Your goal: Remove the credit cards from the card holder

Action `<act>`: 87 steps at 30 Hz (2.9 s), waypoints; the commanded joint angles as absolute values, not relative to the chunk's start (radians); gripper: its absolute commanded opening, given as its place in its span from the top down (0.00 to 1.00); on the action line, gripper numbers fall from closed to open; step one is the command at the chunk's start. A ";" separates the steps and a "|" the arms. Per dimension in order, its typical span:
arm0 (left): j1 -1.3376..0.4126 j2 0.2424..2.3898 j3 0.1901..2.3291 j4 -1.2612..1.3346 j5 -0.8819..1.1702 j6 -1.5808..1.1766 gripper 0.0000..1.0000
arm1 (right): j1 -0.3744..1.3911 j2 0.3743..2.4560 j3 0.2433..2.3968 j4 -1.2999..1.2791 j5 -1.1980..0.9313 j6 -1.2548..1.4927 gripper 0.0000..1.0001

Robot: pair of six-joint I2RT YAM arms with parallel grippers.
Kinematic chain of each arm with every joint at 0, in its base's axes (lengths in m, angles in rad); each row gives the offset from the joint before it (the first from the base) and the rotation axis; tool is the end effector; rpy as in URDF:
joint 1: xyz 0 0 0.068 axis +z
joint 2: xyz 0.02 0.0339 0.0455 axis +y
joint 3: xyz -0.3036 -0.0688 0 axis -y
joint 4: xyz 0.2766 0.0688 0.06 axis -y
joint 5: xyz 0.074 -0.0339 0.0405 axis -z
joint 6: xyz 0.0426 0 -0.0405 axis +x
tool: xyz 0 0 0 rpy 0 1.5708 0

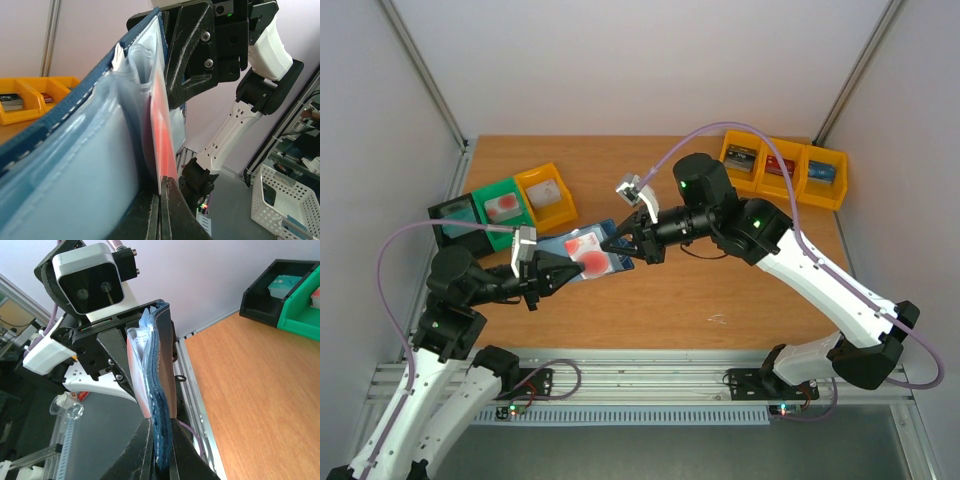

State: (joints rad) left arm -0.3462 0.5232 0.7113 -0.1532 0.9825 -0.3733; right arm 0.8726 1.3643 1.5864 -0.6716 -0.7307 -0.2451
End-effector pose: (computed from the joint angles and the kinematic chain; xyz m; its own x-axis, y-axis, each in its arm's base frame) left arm 0.0962 -0.0724 0.3793 -0.3233 -0.0985 -0.9411 0.9155 0.2191 -0.3374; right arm 0.1772 0.2554 0.4842 -0.0388 -0.3273 -0.9441 -0.9960 -0.0630 0.0628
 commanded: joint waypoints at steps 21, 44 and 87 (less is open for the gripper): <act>-0.339 0.492 0.754 -0.185 0.834 -0.346 1.00 | 0.669 1.222 1.528 -0.756 -0.705 -0.261 0.99; -0.100 0.565 0.786 -0.430 0.357 -0.682 1.00 | 0.373 1.460 1.105 -0.656 -0.804 0.029 0.99; 0.285 1.763 1.184 -0.171 0.254 -1.310 0.97 | 0.310 2.016 1.900 -1.004 -0.797 -0.146 0.99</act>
